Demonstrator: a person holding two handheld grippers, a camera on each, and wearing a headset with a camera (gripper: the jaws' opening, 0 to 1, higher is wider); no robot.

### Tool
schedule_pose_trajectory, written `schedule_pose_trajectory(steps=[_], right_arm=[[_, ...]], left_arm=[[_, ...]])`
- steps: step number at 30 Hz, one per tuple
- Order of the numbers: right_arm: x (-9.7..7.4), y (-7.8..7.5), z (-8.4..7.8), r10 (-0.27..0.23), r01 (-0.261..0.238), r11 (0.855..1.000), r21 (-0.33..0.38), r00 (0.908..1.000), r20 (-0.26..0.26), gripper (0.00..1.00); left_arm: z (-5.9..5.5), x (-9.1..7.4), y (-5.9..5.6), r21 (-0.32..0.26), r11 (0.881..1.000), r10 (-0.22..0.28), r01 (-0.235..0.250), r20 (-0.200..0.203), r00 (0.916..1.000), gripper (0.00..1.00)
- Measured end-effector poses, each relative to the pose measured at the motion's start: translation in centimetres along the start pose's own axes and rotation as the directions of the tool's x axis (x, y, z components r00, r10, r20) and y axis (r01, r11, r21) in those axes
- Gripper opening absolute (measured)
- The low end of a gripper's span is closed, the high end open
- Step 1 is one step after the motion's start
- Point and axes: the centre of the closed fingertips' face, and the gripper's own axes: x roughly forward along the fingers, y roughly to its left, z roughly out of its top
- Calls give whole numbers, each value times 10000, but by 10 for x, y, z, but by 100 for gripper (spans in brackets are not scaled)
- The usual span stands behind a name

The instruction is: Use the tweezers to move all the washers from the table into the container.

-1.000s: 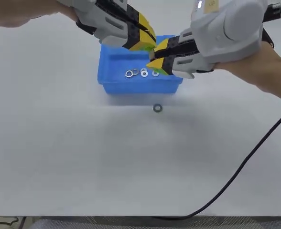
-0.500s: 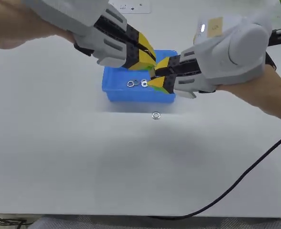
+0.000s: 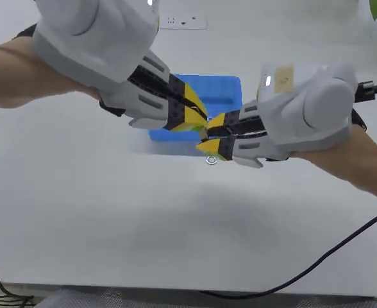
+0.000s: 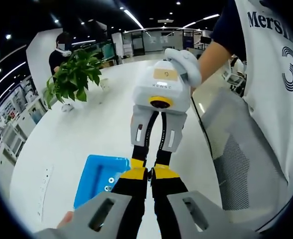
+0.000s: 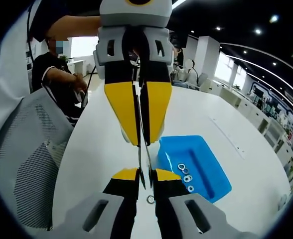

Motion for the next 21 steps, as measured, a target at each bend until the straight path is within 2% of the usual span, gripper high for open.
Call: schedule_pose_trajectory(steps=[8, 15, 19, 21], right_arm=[[4, 9, -11, 188, -186, 9996, 191, 9998, -105, 12], [6, 12, -19, 275, -268, 9989, 388, 9995, -178, 12], [8, 10, -26, 246, -233, 9985, 489, 9993, -265, 12], [10, 7, -30, 115, -106, 9995, 290, 9994, -324, 12]], left_arm=[[-10, 10, -6, -304, 9995, -108, 110, 63, 9999, 7], [-10, 16, -10, -526, 9985, -142, 149, 121, 9998, 7], [-14, 21, -8, -676, 9976, -116, 127, 154, 9998, 7], [-17, 24, -6, -754, 9971, -78, 93, 206, 9998, 7]])
